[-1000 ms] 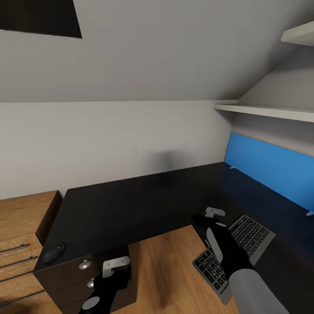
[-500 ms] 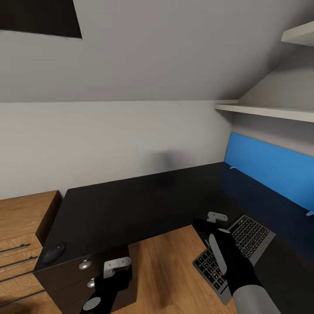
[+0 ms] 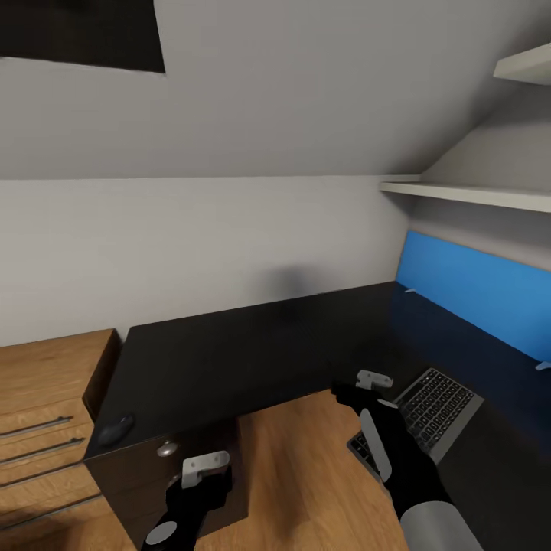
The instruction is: In the bedroom, organize the workspace by keeping the computer under the desk, ensuring the monitor is on the desk, placing the keyboard on the desk next to the monitor, placing the mouse on the desk next to the keyboard, moving the folder from the swivel chair onto the desk next to the mouse, stacking the notebook on top of the folder with the pen on top of the notebook, and positioning the swivel chair next to the desk.
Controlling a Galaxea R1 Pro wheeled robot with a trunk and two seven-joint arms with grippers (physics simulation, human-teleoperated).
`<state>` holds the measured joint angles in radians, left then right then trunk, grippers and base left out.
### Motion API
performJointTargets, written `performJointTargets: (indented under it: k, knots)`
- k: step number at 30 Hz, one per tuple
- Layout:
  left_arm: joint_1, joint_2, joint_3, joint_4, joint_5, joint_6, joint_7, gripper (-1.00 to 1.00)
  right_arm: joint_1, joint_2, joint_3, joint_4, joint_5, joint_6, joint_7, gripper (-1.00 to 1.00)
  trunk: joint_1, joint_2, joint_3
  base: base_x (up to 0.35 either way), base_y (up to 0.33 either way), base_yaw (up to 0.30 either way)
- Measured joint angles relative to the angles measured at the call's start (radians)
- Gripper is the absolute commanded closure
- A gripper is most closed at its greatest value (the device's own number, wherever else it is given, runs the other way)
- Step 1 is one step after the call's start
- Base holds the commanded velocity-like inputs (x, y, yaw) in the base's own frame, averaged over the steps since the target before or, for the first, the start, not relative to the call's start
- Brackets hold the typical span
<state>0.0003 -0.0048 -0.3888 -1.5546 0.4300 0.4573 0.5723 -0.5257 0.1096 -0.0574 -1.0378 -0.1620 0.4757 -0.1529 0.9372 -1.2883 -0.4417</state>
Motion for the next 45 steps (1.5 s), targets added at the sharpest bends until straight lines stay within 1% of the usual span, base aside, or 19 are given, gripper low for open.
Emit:
performJointTargets:
  k: [25,33,37,42,44,45]
  knots:
    - [0.0,0.0,-0.001,0.0,0.001,0.001,0.0,-1.0,0.001,0.0,0.0,0.003,0.001,-0.008,0.0,-1.0,0.0,0.0,0.0,-0.256,0.207,0.0]
    - [0.0,-0.001,-0.002,0.001,-0.001,0.001,0.0,-1.0,0.006,0.002,0.0,0.006,0.0,-0.01,0.001,-1.0,0.0,0.0,0.0,-0.033,0.014,0.0]
    - [0.0,-0.001,-0.007,0.0,-0.001,0.0,0.002,-1.0,0.007,0.005,0.0,0.016,-0.001,-0.014,0.002,-1.0,0.0,0.0,0.0,-0.003,0.001,-0.034]
    - [0.0,-0.002,-0.015,-0.003,-0.001,0.0,0.002,-1.0,0.008,0.018,0.0,0.062,-0.018,-0.058,0.002,-1.0,0.0,0.0,0.0,-0.001,0.001,-0.153]
    - [0.0,-0.003,-0.016,-0.006,0.0,0.0,0.002,-1.0,0.008,0.021,0.0,0.081,-0.029,-0.088,0.002,-1.0,0.0,0.0,0.0,0.0,0.0,-0.221]
    - [0.0,-0.004,-0.017,-0.008,0.0,0.0,0.002,-1.0,0.008,0.023,0.0,0.098,-0.041,-0.119,0.002,-1.0,0.0,0.0,0.0,0.0,0.0,-0.238]
